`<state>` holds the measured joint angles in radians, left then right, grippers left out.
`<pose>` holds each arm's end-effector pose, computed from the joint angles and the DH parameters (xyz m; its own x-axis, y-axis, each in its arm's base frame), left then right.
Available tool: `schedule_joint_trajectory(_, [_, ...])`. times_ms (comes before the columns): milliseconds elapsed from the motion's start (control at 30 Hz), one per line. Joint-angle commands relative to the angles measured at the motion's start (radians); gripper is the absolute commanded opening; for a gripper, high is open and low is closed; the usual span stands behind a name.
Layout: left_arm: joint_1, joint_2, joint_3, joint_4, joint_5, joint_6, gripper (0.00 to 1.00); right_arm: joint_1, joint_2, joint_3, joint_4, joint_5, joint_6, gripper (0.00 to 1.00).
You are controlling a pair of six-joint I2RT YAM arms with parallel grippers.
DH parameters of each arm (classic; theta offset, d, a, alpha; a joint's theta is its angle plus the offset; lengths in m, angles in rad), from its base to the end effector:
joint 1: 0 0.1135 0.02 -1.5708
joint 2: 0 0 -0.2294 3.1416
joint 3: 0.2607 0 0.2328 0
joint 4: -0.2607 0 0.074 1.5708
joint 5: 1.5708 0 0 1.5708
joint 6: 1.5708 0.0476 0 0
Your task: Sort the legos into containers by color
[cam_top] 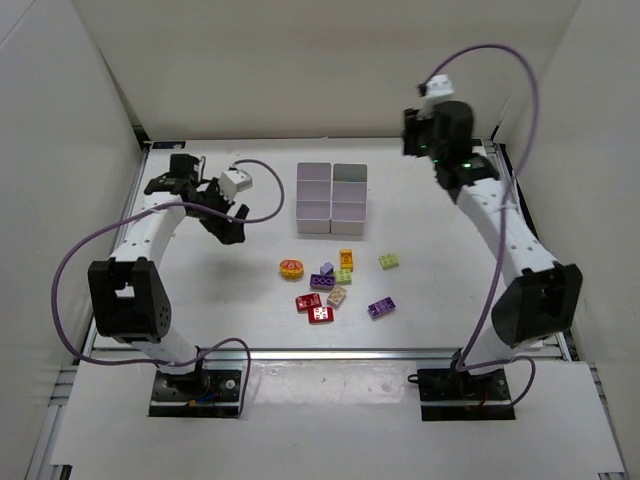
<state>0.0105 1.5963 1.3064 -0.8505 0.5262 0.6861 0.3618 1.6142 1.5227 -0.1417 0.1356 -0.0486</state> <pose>0.3068 -0.0207 0.2314 -0.5761 0.5418 -0.6120 0.7308 0.6768 -0.0888 0.3552 0.1275 0.3539 -0.2048 -0.1290 -0.9703 -0.2379 0.9681 -0.0785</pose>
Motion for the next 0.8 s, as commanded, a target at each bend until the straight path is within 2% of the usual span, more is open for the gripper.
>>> schedule_joint_trajectory(0, [-0.111, -0.022, 0.031, -0.122, 0.107, 0.162, 0.99, -0.162, -0.031, 0.010, -0.197, -0.053, 0.027, 0.51])
schedule_joint_trajectory(133, [-0.247, 0.023, 0.048, -0.127, 0.069, 0.223, 0.98, -0.401, -0.037, 0.002, -0.305, -0.171, -0.023, 0.52])
schedule_joint_trajectory(267, [-0.336, 0.080, 0.077, -0.139, 0.096, 0.282, 0.94, -0.553, -0.040, -0.016, -0.366, -0.280, -0.033, 0.55])
schedule_joint_trajectory(367, [-0.400, 0.122, 0.094, -0.151, 0.083, 0.325, 0.93, -0.619, -0.045, -0.022, -0.381, -0.352, -0.019, 0.56])
schedule_joint_trajectory(567, [-0.438, 0.208, 0.134, -0.194, 0.077, 0.403, 0.89, -0.632, -0.076, -0.055, -0.360, -0.386, -0.025, 0.57])
schedule_joint_trajectory(767, [-0.497, 0.232, 0.080, -0.200, 0.034, 0.475, 0.87, -0.633, -0.085, -0.073, -0.346, -0.384, -0.019, 0.58])
